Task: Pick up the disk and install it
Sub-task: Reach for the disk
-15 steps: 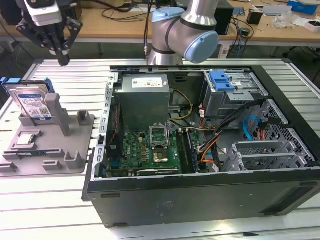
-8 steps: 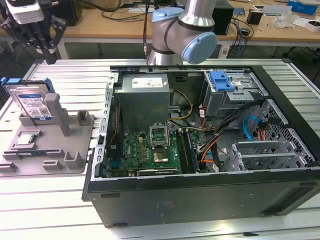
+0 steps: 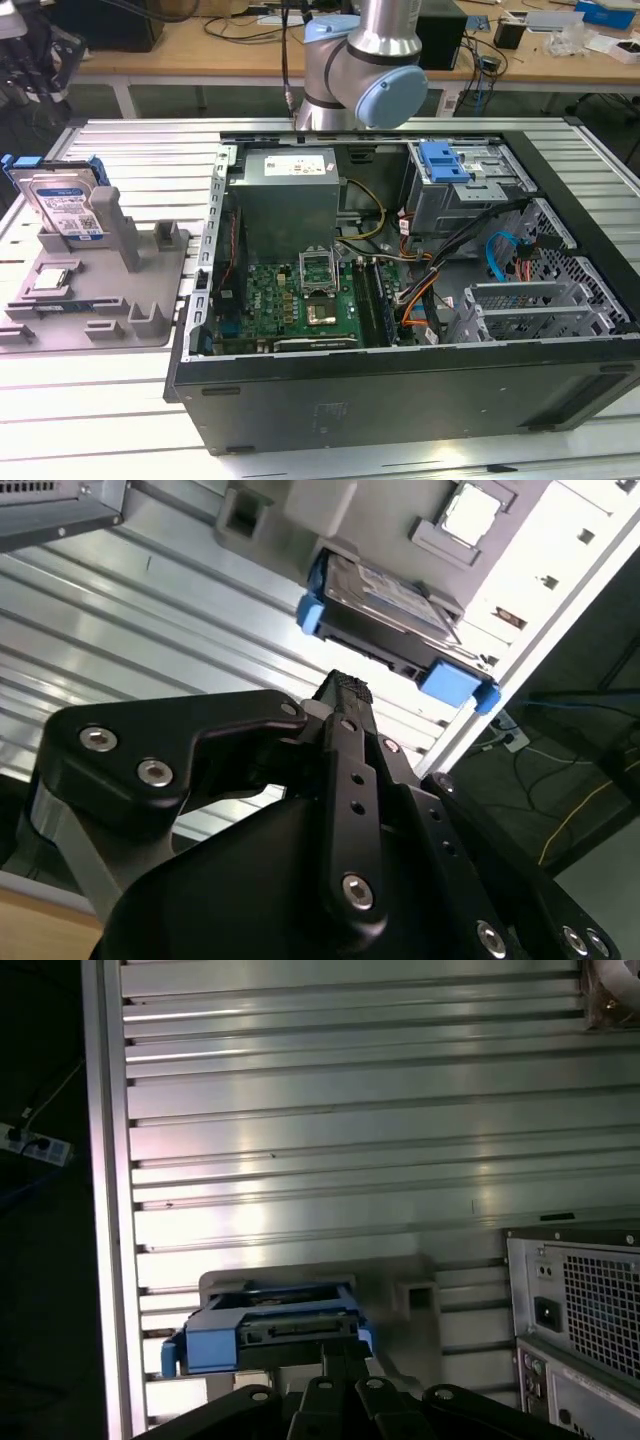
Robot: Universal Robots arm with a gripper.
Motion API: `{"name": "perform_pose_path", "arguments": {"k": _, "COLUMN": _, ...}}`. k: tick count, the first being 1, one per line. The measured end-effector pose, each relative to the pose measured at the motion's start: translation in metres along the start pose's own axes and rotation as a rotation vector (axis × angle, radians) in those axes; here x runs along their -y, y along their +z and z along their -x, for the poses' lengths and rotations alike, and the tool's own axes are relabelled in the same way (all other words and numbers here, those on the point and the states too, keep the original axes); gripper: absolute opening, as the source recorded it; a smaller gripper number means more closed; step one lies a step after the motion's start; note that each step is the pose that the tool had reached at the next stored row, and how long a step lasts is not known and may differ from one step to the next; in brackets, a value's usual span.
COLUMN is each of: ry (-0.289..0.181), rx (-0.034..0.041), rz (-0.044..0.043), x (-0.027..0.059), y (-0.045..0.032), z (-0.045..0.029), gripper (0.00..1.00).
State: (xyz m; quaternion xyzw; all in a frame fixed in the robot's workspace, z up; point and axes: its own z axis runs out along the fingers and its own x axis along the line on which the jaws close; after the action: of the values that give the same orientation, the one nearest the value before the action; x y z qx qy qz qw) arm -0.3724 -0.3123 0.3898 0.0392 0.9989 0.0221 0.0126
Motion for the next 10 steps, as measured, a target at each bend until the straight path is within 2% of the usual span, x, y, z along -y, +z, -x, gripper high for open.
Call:
{"name": "perform_pose_path", "arguments": {"k": 4, "ry": 0.001, "rx": 0.0, "rz": 0.0, "x": -0.0026, "y": 0.0001, "z": -0.0158, "gripper": 0.11}}
{"name": "perform_pose_path", "arguments": {"k": 5, "ry": 0.001, "rx": 0.0001, "rz": 0.0, "x": -0.0028, "y": 0.0001, "z": -0.0231, "gripper": 0.11}}
{"name": "perform_pose_path", "arguments": {"k": 8, "ry": 0.0, "rx": 0.0, "rz": 0.0, "x": -0.0035, "y": 0.0002, "z": -0.038, "gripper": 0.11}}
{"name": "perform_pose_path", "arguments": {"k": 10, "ry": 0.0, "rx": 0.0, "rz": 0.0002, "x": -0.0035, "y": 0.0002, "z": -0.038, "gripper": 0.11}}
